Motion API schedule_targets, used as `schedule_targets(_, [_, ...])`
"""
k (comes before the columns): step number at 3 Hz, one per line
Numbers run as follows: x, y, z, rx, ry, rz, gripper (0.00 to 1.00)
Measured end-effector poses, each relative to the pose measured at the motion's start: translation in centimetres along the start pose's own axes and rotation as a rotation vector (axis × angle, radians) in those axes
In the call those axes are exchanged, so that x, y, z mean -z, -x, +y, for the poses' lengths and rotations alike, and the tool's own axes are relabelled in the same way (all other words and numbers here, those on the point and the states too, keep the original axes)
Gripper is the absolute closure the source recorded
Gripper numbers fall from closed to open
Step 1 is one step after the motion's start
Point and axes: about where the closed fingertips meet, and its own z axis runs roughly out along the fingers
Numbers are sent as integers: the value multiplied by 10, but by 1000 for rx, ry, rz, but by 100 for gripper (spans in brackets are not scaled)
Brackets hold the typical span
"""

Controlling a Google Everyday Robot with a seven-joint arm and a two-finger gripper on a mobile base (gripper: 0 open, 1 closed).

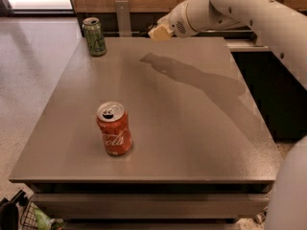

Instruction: Move rxbar chocolate near green can

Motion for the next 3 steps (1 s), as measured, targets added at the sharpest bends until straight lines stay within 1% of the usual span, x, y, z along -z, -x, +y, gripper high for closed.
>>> schedule_targets(1, [-35, -3, -9, -24, 48, -9, 100])
schedule_targets(2, [-73, -8, 2, -58, 115, -45, 100])
schedule_targets(3, [-105, -11, 23, -92, 181, -92, 100])
